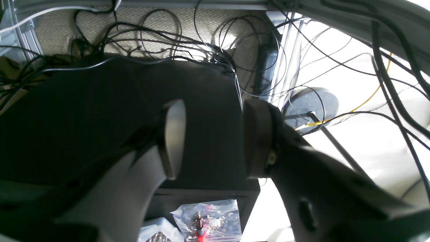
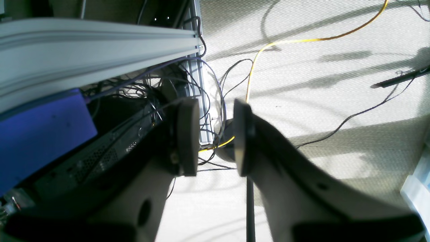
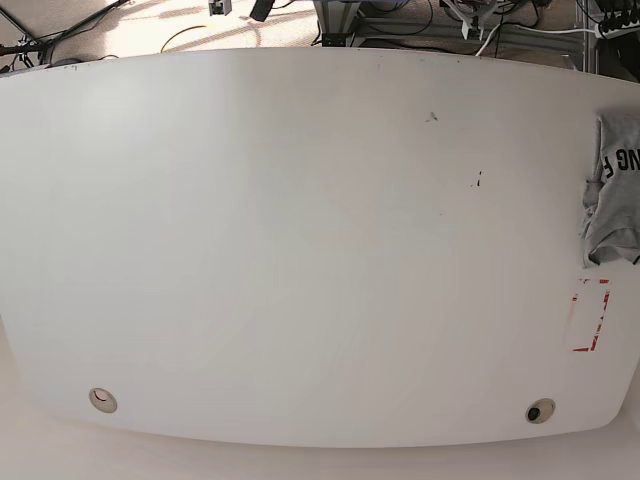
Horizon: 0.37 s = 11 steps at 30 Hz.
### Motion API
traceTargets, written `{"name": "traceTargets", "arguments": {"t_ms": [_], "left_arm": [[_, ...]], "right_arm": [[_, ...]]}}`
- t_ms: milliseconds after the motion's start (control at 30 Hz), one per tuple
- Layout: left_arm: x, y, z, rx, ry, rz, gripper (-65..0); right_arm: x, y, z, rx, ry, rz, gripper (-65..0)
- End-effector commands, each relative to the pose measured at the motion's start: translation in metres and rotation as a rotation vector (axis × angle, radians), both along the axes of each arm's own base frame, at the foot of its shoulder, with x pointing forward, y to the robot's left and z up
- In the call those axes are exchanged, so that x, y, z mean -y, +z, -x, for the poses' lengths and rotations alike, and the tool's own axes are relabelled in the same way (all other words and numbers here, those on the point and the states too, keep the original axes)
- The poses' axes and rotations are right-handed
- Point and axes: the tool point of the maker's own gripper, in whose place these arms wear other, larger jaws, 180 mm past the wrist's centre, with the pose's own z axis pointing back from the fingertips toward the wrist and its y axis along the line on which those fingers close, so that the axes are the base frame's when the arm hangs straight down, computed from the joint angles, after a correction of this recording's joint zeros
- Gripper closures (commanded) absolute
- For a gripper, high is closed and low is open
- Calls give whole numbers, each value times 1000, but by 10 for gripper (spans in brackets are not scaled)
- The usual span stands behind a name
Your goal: Fold the T-shirt properly
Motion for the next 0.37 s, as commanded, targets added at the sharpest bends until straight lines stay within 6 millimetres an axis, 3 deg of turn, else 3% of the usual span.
{"name": "traceTargets", "arguments": {"t_ms": [0,333], "left_arm": [[7,-1,5,-15,3,10,-253],[10,-1,4,-9,11,14,-254]], "right_arm": [[-1,-2,11,-51,10,-10,-165],[-8,-4,6,-67,12,-23,-165]]}}
